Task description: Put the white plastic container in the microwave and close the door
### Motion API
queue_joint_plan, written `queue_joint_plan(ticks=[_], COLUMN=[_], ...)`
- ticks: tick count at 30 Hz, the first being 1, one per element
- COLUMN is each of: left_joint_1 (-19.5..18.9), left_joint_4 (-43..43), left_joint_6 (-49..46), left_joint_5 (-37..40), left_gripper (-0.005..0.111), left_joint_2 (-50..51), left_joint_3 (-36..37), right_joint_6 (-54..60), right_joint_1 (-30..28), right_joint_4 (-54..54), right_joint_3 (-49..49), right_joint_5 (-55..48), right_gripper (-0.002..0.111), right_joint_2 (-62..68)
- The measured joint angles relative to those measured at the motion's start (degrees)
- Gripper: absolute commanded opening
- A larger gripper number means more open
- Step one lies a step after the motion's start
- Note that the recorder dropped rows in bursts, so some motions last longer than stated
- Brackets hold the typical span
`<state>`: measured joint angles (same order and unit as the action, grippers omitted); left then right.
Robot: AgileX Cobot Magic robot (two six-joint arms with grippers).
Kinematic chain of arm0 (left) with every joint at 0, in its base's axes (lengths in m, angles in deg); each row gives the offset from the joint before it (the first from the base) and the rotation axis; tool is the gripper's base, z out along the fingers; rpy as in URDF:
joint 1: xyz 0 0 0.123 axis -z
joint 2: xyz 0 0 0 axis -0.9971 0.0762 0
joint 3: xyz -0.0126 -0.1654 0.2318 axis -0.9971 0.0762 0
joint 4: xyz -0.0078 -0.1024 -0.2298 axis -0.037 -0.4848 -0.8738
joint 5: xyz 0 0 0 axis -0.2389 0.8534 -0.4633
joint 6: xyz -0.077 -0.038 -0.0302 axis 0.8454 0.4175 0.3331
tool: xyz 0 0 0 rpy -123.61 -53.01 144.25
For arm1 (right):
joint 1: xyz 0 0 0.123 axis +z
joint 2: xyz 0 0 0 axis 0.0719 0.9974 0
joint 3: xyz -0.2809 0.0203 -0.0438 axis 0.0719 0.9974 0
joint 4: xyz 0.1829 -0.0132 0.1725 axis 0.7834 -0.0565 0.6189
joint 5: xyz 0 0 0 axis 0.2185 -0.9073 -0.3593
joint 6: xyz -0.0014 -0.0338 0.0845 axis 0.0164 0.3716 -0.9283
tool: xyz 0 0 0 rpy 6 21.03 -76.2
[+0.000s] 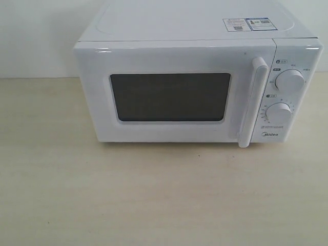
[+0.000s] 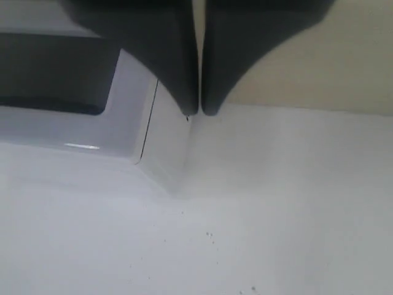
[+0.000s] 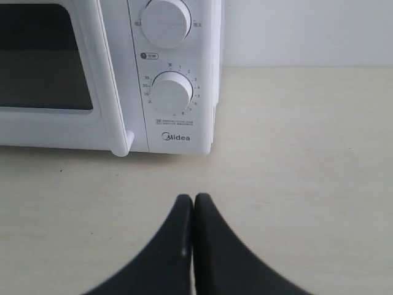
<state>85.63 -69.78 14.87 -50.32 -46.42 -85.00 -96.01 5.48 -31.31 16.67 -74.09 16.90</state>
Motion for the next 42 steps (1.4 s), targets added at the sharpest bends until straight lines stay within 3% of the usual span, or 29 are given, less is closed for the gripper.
queue_joint_plan(ticks=[8,23,42], left_joint_1=[0.0,0.0,0.0], left_joint_4=[0.0,0.0,-1.0], left_joint_6=[-0.9,-17.1,-17.4], left_joint_5=[-5.6,9.0,9.7], left_gripper=[0.004,0.004,0.004], left_joint_2=[0.0,0.0,0.0], left_joint_3=[7.2,7.3,7.3], right_joint_6=[0.0,-0.1,-0.2], right_joint_1=[0.0,0.0,0.0], right_joint_4=[0.0,0.0,0.0], right_joint_3=[0.0,0.0,0.0], right_joint_5=[0.5,0.5,0.5], right_gripper=[0.000,0.000,0.000], right_joint_2=[0.0,0.0,0.0])
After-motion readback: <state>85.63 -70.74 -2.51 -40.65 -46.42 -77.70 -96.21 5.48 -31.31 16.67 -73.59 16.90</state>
